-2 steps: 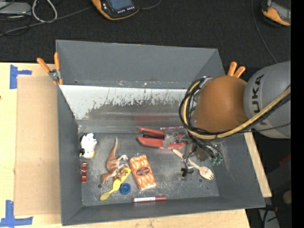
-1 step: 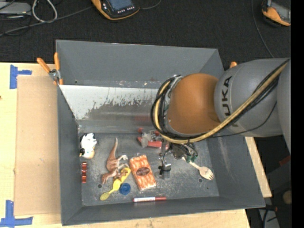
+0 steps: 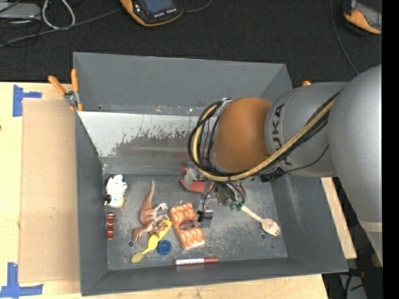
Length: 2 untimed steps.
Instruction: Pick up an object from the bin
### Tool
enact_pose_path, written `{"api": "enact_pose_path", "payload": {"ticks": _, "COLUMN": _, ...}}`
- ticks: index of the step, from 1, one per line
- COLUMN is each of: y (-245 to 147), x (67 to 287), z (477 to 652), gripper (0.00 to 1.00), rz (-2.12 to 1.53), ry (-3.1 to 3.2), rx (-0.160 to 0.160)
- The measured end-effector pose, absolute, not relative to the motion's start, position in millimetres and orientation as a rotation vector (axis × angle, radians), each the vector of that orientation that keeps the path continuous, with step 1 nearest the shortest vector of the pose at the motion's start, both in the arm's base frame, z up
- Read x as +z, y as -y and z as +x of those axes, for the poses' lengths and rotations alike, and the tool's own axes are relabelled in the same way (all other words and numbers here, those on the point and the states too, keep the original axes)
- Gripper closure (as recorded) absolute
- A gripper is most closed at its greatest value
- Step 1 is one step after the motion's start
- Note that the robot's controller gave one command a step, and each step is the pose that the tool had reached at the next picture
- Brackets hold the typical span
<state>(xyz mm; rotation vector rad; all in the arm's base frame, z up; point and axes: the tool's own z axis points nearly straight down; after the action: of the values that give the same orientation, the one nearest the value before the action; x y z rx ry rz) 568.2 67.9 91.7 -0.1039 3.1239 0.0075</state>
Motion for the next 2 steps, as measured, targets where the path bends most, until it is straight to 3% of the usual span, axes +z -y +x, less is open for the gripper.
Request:
{"api": "enact_pose_path", "payload": {"ticks": 1, "y": -76.2, "x": 83.1, "z": 554.7, "gripper": 0.00, "rz": -0.089, "ry": -3.122, "rx": -0.001}}
{"api": "enact_pose_path", "payload": {"ticks": 2, "y": -79.7, "x": 147.4, "z": 573.9, "gripper": 0.00, "rz": -0.051, "ry": -3.126, "rx": 0.006}}
